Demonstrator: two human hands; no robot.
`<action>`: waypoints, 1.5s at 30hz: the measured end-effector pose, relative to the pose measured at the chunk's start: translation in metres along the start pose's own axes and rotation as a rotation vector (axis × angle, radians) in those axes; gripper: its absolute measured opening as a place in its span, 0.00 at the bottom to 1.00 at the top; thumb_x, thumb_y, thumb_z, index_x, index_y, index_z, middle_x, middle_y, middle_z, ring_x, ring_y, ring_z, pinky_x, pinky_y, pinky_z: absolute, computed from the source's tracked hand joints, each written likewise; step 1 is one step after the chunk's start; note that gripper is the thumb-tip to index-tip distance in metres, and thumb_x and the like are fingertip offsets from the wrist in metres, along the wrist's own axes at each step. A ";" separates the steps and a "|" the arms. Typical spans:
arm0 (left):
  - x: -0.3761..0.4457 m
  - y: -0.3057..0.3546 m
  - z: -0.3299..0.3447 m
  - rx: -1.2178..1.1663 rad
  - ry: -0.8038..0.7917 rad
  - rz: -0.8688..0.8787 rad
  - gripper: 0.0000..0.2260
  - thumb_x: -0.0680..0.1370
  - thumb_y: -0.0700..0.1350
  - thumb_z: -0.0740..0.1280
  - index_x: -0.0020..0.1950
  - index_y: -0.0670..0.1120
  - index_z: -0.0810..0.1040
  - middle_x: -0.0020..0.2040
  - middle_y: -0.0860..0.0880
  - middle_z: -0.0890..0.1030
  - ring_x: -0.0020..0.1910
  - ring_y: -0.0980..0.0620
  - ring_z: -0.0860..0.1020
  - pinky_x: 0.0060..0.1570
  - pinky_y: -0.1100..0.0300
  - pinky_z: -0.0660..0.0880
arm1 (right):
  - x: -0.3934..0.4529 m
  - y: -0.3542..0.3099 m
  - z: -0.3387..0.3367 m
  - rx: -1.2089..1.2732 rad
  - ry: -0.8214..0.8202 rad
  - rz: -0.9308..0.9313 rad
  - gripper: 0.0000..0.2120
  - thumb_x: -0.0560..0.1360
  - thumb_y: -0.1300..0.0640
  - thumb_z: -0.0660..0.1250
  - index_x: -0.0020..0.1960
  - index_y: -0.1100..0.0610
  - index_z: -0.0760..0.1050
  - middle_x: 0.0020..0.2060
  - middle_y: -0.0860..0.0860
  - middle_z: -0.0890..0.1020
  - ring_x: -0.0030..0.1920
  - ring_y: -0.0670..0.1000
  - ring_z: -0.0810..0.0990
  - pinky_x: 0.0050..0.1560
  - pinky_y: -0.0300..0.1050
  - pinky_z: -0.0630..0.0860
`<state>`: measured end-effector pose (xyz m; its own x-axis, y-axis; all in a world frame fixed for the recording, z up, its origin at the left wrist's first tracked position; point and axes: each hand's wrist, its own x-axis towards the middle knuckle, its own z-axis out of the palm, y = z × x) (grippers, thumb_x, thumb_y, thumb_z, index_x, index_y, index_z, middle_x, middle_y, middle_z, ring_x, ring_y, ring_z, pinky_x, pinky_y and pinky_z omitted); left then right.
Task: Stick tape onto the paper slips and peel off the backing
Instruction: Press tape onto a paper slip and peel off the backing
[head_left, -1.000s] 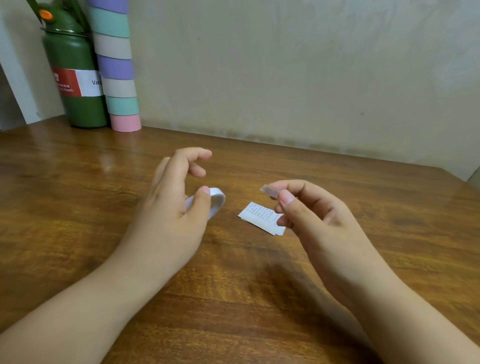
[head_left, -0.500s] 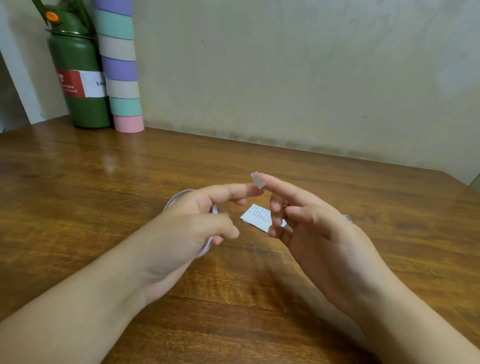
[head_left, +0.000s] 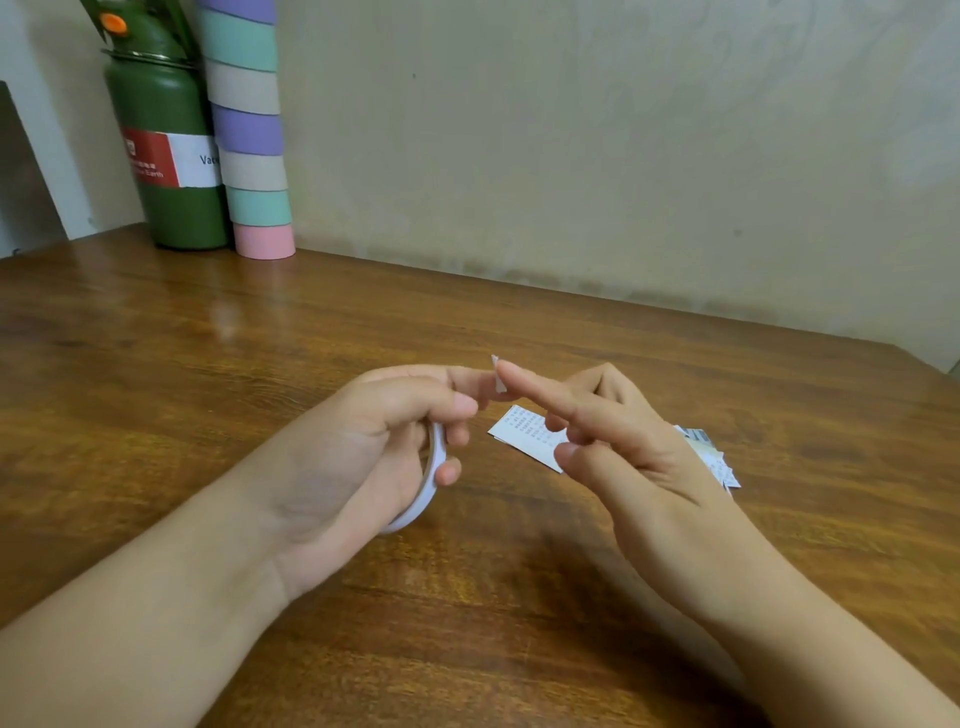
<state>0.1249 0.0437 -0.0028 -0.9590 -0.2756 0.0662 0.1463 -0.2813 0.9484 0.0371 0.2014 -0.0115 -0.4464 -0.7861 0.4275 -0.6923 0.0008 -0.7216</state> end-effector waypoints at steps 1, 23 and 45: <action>0.001 -0.001 -0.001 0.016 0.015 0.003 0.11 0.61 0.39 0.63 0.34 0.42 0.85 0.38 0.49 0.82 0.34 0.53 0.68 0.27 0.60 0.63 | -0.001 0.000 0.000 -0.030 -0.007 -0.006 0.26 0.75 0.58 0.55 0.62 0.30 0.70 0.41 0.38 0.67 0.50 0.43 0.69 0.56 0.28 0.62; 0.000 -0.005 -0.008 0.206 0.063 0.073 0.06 0.65 0.44 0.67 0.32 0.48 0.84 0.34 0.54 0.78 0.38 0.55 0.68 0.31 0.60 0.64 | -0.001 0.008 -0.011 -0.502 0.014 -0.238 0.27 0.75 0.60 0.53 0.70 0.38 0.65 0.43 0.43 0.66 0.46 0.47 0.67 0.52 0.31 0.63; -0.005 -0.006 -0.006 0.329 0.134 0.073 0.10 0.74 0.41 0.66 0.46 0.53 0.86 0.31 0.60 0.76 0.36 0.53 0.66 0.39 0.61 0.66 | 0.000 0.010 -0.012 -0.400 0.473 -0.178 0.15 0.73 0.61 0.63 0.57 0.51 0.79 0.39 0.42 0.74 0.42 0.44 0.74 0.43 0.31 0.70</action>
<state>0.1304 0.0416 -0.0104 -0.9053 -0.4083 0.1171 0.1067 0.0481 0.9931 0.0231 0.2094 -0.0124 -0.4441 -0.4382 0.7815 -0.8958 0.1976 -0.3982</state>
